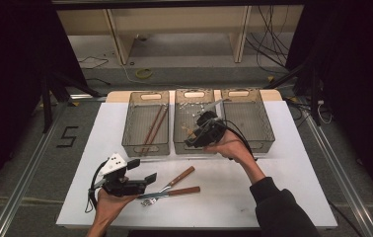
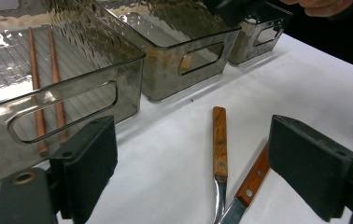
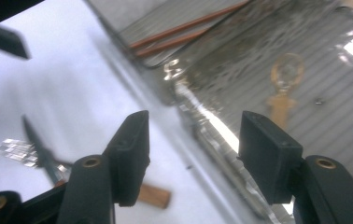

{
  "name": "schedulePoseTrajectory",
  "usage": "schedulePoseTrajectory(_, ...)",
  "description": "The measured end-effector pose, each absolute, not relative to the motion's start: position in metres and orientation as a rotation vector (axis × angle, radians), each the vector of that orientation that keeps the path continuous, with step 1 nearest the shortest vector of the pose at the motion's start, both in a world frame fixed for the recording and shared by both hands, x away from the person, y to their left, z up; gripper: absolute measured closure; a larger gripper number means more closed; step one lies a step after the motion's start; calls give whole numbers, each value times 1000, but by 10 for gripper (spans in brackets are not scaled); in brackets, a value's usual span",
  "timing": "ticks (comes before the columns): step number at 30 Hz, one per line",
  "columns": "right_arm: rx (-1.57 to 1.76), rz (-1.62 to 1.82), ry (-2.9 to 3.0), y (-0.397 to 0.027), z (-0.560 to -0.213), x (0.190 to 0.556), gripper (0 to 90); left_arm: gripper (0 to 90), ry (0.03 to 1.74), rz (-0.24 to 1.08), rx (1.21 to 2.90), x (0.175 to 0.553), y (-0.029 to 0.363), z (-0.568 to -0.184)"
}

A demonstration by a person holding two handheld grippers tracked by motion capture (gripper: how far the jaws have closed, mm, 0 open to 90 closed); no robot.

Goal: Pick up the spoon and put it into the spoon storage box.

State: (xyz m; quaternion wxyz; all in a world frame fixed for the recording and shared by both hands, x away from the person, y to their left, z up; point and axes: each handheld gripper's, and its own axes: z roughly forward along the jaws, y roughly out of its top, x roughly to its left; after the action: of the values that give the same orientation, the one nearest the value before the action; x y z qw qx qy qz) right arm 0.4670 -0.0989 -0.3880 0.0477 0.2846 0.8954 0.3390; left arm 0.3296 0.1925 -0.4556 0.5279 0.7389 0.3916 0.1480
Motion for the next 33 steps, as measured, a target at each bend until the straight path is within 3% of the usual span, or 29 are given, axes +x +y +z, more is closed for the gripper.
schedulePoseTrajectory(13, 745, 1052, 2802, -97, -399, 431, 395, 157, 948, 352, 1749, 331, 195, -454)
schedulePoseTrajectory(33, 586, 965, 2905, -82, -420, 404, 374, 156, 962, 362, 1721, 333, 199, -452)
